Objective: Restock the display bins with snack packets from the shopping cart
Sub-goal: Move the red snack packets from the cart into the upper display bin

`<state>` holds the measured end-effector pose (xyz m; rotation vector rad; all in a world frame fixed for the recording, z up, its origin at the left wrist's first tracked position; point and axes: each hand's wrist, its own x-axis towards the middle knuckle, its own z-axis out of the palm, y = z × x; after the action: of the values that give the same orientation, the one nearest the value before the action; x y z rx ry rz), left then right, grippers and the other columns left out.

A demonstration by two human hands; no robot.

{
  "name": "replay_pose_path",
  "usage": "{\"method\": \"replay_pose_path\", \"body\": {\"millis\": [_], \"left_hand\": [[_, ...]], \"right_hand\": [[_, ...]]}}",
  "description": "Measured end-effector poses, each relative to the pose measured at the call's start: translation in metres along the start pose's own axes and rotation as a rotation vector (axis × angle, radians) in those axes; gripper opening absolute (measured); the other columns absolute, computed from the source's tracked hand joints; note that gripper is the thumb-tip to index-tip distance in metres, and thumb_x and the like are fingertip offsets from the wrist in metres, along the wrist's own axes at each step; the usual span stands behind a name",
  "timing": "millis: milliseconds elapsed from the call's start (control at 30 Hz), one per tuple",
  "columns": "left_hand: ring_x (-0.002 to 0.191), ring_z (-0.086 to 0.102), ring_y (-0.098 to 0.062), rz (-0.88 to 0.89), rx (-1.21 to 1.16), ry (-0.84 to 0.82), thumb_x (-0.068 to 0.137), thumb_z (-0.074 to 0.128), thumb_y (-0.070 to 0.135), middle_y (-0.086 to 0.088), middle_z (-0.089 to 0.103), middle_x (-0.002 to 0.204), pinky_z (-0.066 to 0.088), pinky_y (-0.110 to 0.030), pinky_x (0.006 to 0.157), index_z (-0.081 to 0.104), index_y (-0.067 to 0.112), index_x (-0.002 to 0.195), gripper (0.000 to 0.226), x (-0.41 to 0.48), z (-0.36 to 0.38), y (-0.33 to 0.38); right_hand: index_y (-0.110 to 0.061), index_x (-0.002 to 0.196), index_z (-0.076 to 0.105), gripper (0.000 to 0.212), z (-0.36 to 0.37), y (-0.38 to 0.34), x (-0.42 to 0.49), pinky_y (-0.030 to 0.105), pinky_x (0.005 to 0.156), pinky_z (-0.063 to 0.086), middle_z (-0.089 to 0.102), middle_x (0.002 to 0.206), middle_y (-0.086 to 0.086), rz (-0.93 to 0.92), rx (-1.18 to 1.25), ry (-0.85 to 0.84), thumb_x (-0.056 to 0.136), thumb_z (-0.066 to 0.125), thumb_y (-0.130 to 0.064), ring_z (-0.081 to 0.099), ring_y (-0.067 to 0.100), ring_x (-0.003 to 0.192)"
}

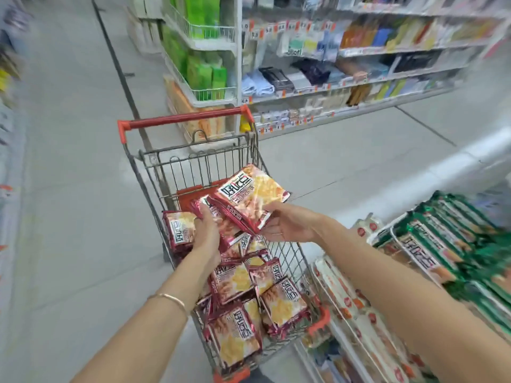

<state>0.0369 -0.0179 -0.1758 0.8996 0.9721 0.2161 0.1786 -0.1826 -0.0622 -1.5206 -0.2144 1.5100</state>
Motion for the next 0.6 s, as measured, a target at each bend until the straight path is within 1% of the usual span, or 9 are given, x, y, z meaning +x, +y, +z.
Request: {"method": "replay_pose_path", "body": {"millis": [100, 167, 233, 300, 333, 400, 467, 533, 600], "left_hand": [[0.141, 0.04, -0.036, 0.051, 0.0, -0.074, 0.035, 0.038, 0.11, -0.006, 0.04, 0.157, 0.031, -0.07, 0.106, 0.033, 0.043, 0.148, 0.132, -0.027, 0.022, 0.024], [0.132, 0.05, -0.04, 0.049, -0.015, -0.15, 0.038, 0.055, 0.104, -0.01, 0.05, 0.148, 0.038, -0.07, 0.102, 0.036, 0.032, 0.146, 0.131, -0.054, 0.04, 0.041], [0.111, 0.066, -0.038, 0.101, -0.022, -0.227, 0.045, 0.078, 0.081, -0.014, 0.065, 0.124, 0.049, -0.064, 0.096, 0.038, 0.018, 0.138, 0.119, -0.1, 0.062, 0.063], [0.095, 0.073, -0.035, 0.194, 0.013, -0.295, 0.057, 0.084, 0.058, -0.013, 0.075, 0.106, 0.053, -0.059, 0.094, 0.048, 0.012, 0.132, 0.095, -0.133, 0.085, 0.084], [0.093, 0.074, -0.033, 0.24, 0.029, -0.347, 0.06, 0.084, 0.053, -0.011, 0.076, 0.105, 0.053, -0.057, 0.095, 0.051, 0.013, 0.132, 0.089, -0.139, 0.098, 0.094], [0.091, 0.074, -0.028, 0.35, 0.064, -0.469, 0.057, 0.084, 0.049, -0.012, 0.074, 0.111, 0.055, -0.048, 0.093, 0.053, 0.011, 0.134, 0.091, -0.15, 0.128, 0.118], [0.08, 0.074, -0.021, 0.404, 0.119, -0.579, 0.048, 0.085, 0.046, -0.013, 0.074, 0.107, 0.057, -0.036, 0.08, 0.058, 0.007, 0.127, 0.092, -0.17, 0.168, 0.145], [0.069, 0.071, -0.015, 0.421, 0.16, -0.734, 0.047, 0.078, 0.043, -0.005, 0.074, 0.089, 0.058, -0.028, 0.066, 0.067, 0.011, 0.107, 0.069, -0.202, 0.214, 0.167], [0.065, 0.07, -0.013, 0.421, 0.188, -0.904, 0.055, 0.073, 0.042, -0.001, 0.073, 0.078, 0.058, -0.024, 0.062, 0.068, 0.015, 0.092, 0.046, -0.236, 0.263, 0.182]], "right_hand": [[-0.01, 0.098, 0.058, 0.023, 0.025, -0.001, -0.028, 0.026, 0.064, 0.055, 0.074, 0.093, 0.008, -0.042, 0.054, 0.086, 0.098, 0.056, -0.033, 0.067, 0.025, 0.097], [-0.011, 0.1, 0.058, 0.028, 0.034, -0.003, -0.048, 0.026, 0.067, 0.05, 0.073, 0.094, 0.006, -0.054, 0.009, 0.137, 0.095, 0.058, -0.039, 0.065, 0.019, 0.088], [-0.013, 0.094, 0.059, 0.042, 0.036, -0.01, -0.078, 0.025, 0.065, 0.043, 0.066, 0.079, 0.004, -0.034, -0.153, 0.225, 0.091, 0.06, -0.055, 0.057, 0.014, 0.067], [-0.012, 0.091, 0.055, 0.063, 0.028, -0.021, -0.116, 0.023, 0.058, 0.036, 0.051, 0.066, 0.0, -0.023, -0.459, 0.461, 0.081, 0.059, -0.075, 0.044, 0.012, 0.055], [-0.01, 0.099, 0.053, 0.074, 0.023, -0.026, -0.137, 0.024, 0.059, 0.038, 0.053, 0.07, 0.001, -0.063, -0.588, 0.644, 0.076, 0.058, -0.081, 0.046, 0.012, 0.057], [-0.006, 0.129, 0.043, 0.096, 0.01, -0.041, -0.18, 0.03, 0.078, 0.045, 0.064, 0.112, 0.011, -0.236, -0.648, 0.963, 0.072, 0.061, -0.082, 0.061, 0.02, 0.089], [-0.011, 0.152, 0.024, 0.109, -0.005, -0.062, -0.224, 0.033, 0.097, 0.038, 0.047, 0.147, 0.01, -0.408, -0.557, 1.066, 0.075, 0.063, -0.077, 0.053, 0.025, 0.126], [-0.016, 0.152, 0.032, 0.106, -0.017, -0.085, -0.269, 0.034, 0.106, 0.039, 0.048, 0.147, 0.006, -0.498, -0.502, 1.025, 0.073, 0.063, -0.08, 0.052, 0.024, 0.13], [-0.02, 0.127, 0.057, 0.08, -0.034, -0.1, -0.314, 0.04, 0.103, 0.049, 0.064, 0.127, 0.001, -0.554, -0.53, 1.051, 0.072, 0.068, -0.077, 0.063, 0.017, 0.112]]}}
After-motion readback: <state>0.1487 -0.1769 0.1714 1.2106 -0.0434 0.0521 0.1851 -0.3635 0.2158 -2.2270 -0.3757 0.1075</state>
